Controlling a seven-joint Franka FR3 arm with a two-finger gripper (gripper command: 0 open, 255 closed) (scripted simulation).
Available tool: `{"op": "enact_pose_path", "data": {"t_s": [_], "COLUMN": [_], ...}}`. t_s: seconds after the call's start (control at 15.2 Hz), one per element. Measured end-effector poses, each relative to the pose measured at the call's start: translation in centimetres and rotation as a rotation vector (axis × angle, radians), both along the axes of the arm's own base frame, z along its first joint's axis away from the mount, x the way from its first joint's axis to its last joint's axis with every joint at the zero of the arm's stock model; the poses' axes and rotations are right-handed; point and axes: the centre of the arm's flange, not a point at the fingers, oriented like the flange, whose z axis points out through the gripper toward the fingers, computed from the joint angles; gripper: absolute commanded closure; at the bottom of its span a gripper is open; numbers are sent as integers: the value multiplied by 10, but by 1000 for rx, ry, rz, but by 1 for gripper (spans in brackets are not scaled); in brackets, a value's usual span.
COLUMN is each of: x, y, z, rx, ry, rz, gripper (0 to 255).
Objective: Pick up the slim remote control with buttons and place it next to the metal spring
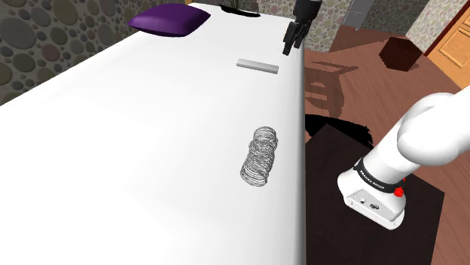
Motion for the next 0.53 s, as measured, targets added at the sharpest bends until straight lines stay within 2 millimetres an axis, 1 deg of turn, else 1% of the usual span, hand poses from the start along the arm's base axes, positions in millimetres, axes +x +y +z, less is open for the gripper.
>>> {"op": "enact_pose_path", "data": {"t_s": [0.07, 0.13, 0.33, 0.46, 0.53], "x": [10, 24, 55, 74, 80], "y": [-4, -8, -21, -32, -36], "z": [-7, -10, -33, -46, -52], "rx": [-3, -6, -16, -22, -25], "ry": [2, 4, 10, 15, 18], "rz": [12, 23, 56, 78, 89], "gripper": [0, 0, 0, 0, 0]}}
